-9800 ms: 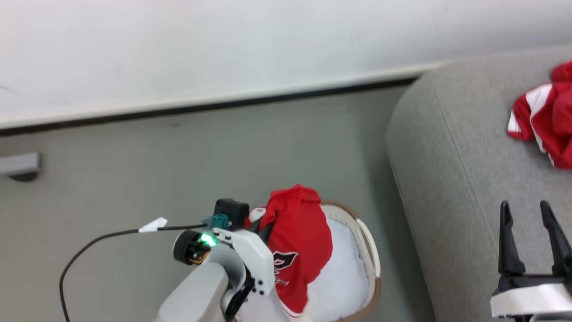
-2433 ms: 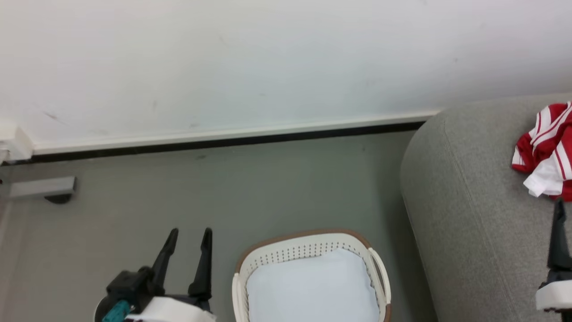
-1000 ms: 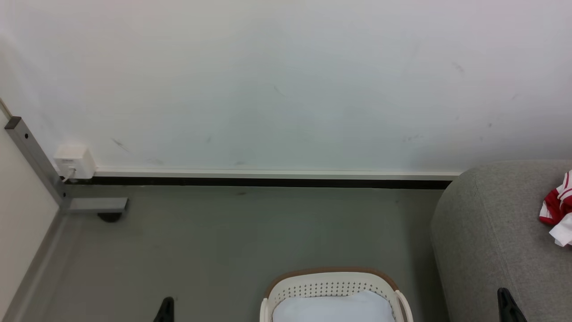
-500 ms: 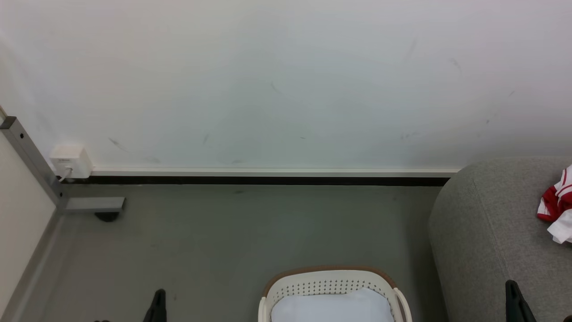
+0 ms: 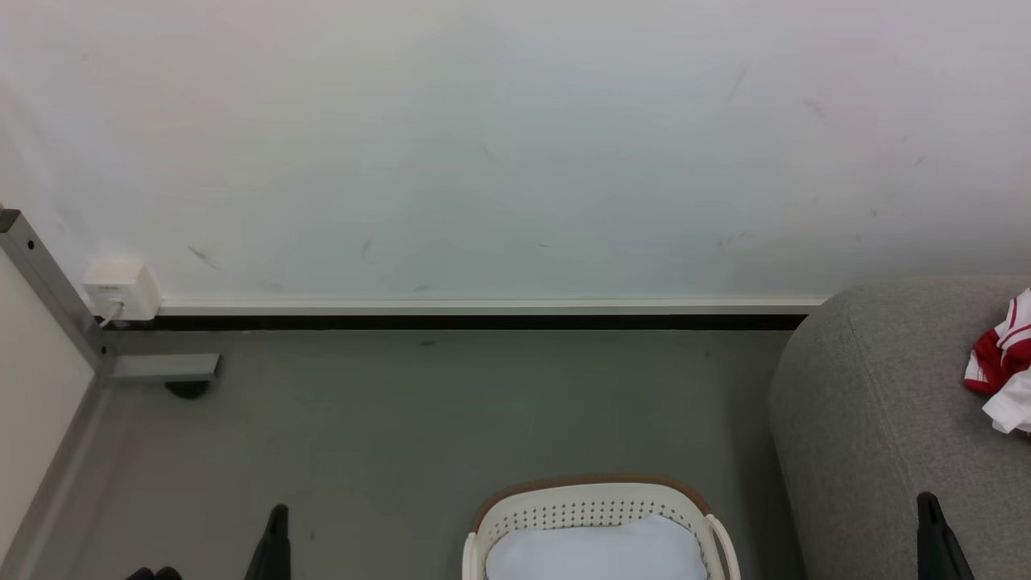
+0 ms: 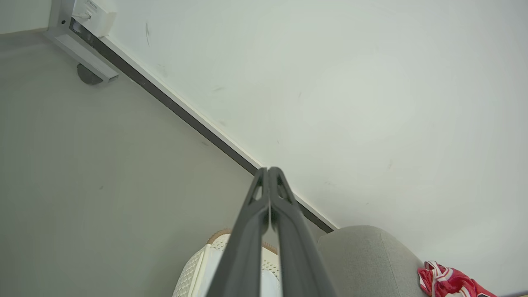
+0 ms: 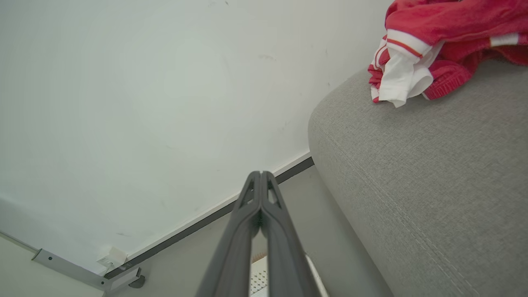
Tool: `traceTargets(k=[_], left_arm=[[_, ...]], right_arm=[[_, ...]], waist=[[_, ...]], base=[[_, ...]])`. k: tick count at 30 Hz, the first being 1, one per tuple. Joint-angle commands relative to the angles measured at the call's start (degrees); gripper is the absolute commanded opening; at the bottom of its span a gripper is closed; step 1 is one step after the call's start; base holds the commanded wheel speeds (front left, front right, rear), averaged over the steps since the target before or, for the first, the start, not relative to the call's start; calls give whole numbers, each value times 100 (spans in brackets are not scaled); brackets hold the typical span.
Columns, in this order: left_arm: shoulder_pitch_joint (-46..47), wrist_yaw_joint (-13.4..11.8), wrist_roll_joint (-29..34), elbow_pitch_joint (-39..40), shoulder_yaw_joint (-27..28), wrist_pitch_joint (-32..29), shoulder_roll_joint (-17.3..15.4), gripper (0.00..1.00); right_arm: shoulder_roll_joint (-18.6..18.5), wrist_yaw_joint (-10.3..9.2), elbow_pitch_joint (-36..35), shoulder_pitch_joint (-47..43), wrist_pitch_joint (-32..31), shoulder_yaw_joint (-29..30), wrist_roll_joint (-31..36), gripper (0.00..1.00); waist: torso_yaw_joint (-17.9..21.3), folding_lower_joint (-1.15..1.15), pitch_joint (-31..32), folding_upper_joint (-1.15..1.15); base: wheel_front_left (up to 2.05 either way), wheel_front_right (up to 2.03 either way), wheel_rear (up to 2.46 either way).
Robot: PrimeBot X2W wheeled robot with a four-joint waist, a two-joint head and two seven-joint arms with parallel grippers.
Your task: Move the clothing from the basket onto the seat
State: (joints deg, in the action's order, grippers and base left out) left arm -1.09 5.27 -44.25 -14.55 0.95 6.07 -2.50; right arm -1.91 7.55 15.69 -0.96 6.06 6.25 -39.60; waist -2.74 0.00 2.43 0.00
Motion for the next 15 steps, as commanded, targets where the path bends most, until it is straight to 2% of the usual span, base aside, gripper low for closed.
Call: traceTargets(k=[1, 15], left_arm=[[152, 32, -245, 70, 45, -55, -28, 0], [300, 80, -1241, 63, 163, -321, -34, 0]], right_arm=[[-64, -4, -93, 191, -51, 13, -275, 0], [-78, -5, -104, 321, -315, 21, -1370, 0]], waist=[[6, 0, -5, 0], [49, 0, -43, 0]], base=[[0, 0, 0], [0, 0, 0]])
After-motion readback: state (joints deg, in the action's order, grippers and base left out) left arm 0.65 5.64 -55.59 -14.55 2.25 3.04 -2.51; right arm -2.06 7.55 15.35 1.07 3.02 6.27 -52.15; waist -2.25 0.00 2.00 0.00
